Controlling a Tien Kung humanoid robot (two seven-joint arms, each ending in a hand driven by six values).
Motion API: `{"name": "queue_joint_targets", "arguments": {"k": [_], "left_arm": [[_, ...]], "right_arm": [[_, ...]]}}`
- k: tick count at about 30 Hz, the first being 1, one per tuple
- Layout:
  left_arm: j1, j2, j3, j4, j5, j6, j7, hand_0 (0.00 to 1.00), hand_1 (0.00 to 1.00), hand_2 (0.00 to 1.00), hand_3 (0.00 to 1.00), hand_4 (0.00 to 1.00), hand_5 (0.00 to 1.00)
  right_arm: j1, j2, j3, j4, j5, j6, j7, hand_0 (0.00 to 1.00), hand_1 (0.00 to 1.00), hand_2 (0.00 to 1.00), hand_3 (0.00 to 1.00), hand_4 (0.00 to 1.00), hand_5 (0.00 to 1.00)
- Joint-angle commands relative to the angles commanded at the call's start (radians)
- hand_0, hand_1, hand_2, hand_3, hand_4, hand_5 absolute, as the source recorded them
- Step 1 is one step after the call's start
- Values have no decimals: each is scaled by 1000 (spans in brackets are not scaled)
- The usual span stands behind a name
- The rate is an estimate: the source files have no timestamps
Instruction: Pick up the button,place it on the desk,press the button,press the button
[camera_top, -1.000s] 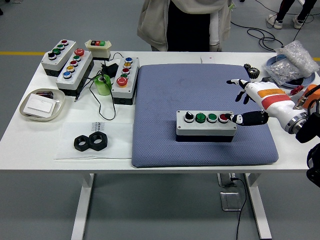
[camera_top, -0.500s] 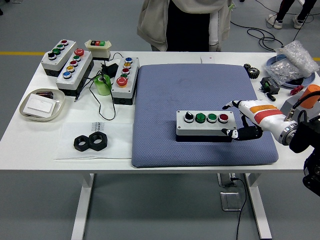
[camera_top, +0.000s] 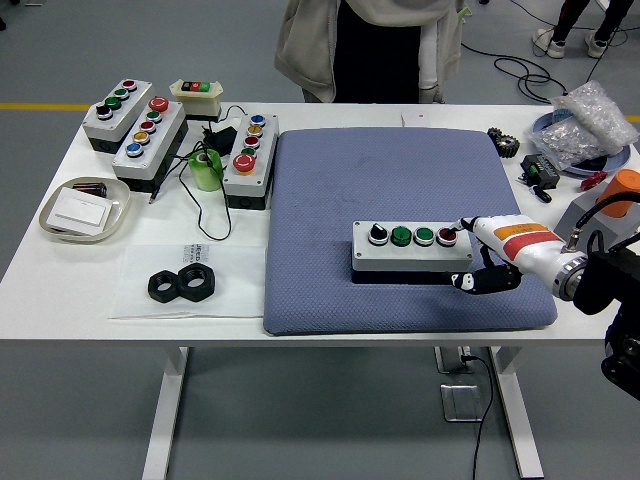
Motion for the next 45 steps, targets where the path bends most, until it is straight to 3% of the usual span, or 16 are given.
{"name": "queue_joint_targets", "arguments": {"k": [12,23,33,45], "left_arm": [[1,0,-3,0,3,0,1,693,669,774,811,731,998],[6,0,-13,0,19,-2,5,691,667,773,811,732,998],[9,1,-12,-1,21,-2,5,693,669,774,811,732,998],[4,1,-4,-1,8,-1,2,692,667,773,811,731,998]], "right_arm": [[0,1,-13,-5,-1,27,-12,63,23,162,781,778,521],[8,1,41,43,-21,-16,-14,66,27,164,803,778,521],[22,55,-10,6,-25,-16,-17,66,27,164,805,780,535],[43,61,-45,-24,-23,0,-25,66,28,162,808,781,535]]}}
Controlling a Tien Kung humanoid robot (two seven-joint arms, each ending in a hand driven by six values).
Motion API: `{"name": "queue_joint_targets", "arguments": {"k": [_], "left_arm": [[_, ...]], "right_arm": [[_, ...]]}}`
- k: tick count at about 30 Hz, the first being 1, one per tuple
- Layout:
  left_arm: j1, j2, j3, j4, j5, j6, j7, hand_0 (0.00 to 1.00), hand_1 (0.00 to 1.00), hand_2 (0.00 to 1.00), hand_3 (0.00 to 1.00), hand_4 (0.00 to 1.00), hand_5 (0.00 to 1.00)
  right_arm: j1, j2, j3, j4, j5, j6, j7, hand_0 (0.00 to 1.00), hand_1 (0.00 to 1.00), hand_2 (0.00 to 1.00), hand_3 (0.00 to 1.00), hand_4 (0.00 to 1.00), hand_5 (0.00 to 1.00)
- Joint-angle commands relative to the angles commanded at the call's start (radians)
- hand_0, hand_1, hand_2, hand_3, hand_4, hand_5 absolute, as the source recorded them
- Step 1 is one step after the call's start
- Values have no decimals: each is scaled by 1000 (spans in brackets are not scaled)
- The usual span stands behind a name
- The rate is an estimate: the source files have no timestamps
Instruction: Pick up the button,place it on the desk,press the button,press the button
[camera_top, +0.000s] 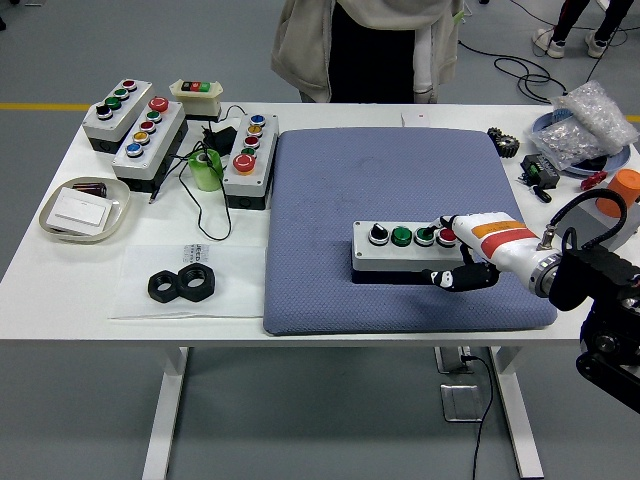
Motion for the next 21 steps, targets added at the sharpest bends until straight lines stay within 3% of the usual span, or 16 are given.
{"name": "queue_joint_targets", "arguments": {"k": [11,21], "left_arm": [[-3,0,3,0,-6,1,-2,692,668,773,811,731,998],[-5,1,4,1,-9,1,-3,691,667,773,811,730,998]], "right_arm": [[4,0,5,3,-2,6,-5,66,28,161,810,780,536],[-11,-14,122,48,21,-33,0,67,33,164,821,781,541]]}}
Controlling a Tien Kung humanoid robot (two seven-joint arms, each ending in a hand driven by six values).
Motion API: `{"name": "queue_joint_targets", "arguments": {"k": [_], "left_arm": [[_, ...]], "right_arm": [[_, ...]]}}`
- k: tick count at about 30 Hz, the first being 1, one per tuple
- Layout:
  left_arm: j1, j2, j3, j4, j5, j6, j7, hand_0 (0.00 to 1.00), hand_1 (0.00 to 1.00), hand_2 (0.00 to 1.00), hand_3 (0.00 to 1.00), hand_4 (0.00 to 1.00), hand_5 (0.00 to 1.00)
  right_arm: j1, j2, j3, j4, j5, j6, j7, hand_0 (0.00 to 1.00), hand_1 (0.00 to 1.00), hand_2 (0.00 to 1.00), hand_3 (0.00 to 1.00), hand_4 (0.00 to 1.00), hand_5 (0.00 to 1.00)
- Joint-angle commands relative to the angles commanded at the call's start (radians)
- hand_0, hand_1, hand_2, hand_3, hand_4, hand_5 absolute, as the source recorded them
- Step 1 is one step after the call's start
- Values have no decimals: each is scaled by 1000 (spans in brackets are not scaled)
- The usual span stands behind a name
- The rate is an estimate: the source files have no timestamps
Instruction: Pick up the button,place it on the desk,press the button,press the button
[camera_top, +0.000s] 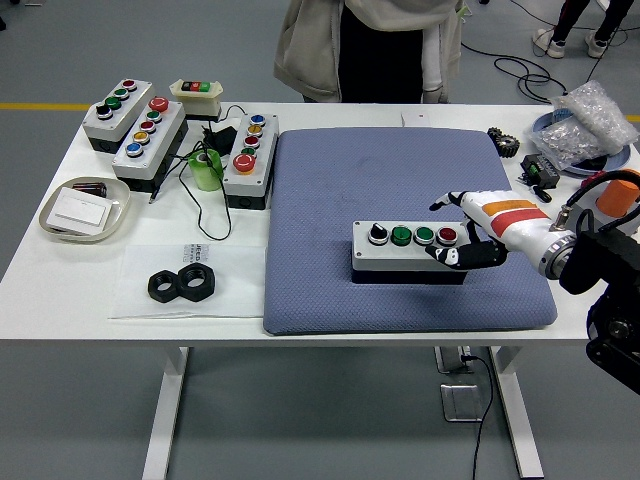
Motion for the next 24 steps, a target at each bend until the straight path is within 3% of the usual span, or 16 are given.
{"name": "queue_joint_targets", "arguments": {"k": [2,3,5,9,10,12,14,15,20,21,24], "left_arm": [[0,0,0,0,0,0,0,691,667,773,811,730,998],[0,0,-1,0,1,0,0,691,667,773,811,732,998],[0,0,0,0,0,0,0,691,667,773,811,732,998],[0,0,0,1,-1,0,-1,691,667,773,811,732,998],[0,0,0,1,-1,0,-1,691,667,773,811,732,998],[0,0,0,0,0,0,-1,691,667,773,811,732,998],[1,0,-3,1,4,-1,1,691,667,773,811,732,998],[1,-1,-4,1,7,-1,1,691,667,773,811,732,998],[4,-1,-10,1,17,-2,3,692,667,773,811,732,998],[5,-1,-11,1,19,-2,4,691,669,773,811,731,998],[6,-1,-13,1,24,-3,6,691,669,773,811,731,998]], "right_arm": [[-6,-4,21,2,6,-6,8,67,33,164,821,781,541],[-13,-8,41,1,25,-12,20,250,151,280,973,886,721],[-24,-11,66,-1,50,-22,37,250,151,280,973,886,721],[-62,-11,142,-11,159,-114,92,250,151,280,973,886,721],[-71,-10,157,-14,183,-132,104,683,596,679,998,884,712],[-95,-8,212,-19,276,-188,142,683,596,679,998,884,712],[-115,-8,252,-19,354,-213,167,683,596,679,998,884,712],[-125,-8,270,-19,387,-229,180,884,777,871,998,853,692],[-173,-4,343,-30,594,-320,244,884,777,871,998,853,692],[-181,-3,351,-34,646,-337,259,933,844,927,981,803,645],[-197,1,368,-49,770,-372,288,933,844,927,981,803,645]]}}
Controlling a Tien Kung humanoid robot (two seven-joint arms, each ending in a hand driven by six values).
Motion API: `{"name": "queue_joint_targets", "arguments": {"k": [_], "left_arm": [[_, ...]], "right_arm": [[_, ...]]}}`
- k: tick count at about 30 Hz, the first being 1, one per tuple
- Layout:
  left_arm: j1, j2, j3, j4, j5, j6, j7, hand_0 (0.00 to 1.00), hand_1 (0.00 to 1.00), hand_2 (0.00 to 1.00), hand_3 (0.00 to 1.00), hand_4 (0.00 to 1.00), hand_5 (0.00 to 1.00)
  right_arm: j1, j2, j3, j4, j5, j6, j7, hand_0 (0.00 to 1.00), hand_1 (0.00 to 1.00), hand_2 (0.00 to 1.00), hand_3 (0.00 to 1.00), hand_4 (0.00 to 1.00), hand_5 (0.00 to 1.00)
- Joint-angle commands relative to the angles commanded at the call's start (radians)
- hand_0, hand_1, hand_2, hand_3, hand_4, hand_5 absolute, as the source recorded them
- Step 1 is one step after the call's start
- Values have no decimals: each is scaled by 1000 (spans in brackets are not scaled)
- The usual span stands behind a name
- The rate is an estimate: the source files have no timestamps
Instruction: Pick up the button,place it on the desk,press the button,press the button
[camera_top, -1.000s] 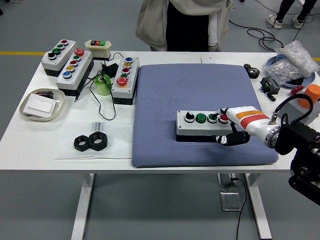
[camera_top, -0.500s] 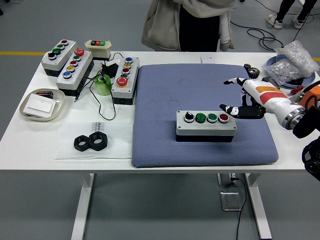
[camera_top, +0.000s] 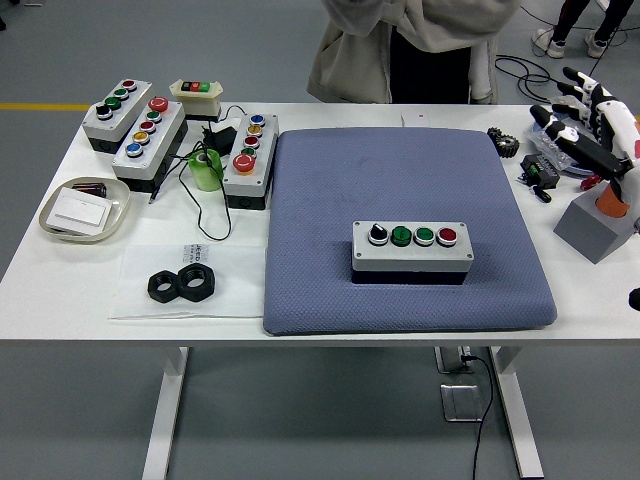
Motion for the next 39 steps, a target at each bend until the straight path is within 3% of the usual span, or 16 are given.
{"name": "queue_joint_targets", "arguments": {"k": [11,26,39], "left_arm": [[7,-3,-15,1,22,-1,5,691,667,773,812,732,998],[7,-2,-11,1,20,-1,3,691,667,774,810,731,998],[1,-2,-5,0,8,-3,3,692,668,775,810,730,998]], "right_arm": [[-37,6,8,-9,428,6,10,941,874,947,954,766,639],[-38,6,6,12,425,5,-8,946,874,941,944,739,621],[-32,2,0,39,316,13,-52,953,877,941,947,715,601]]}}
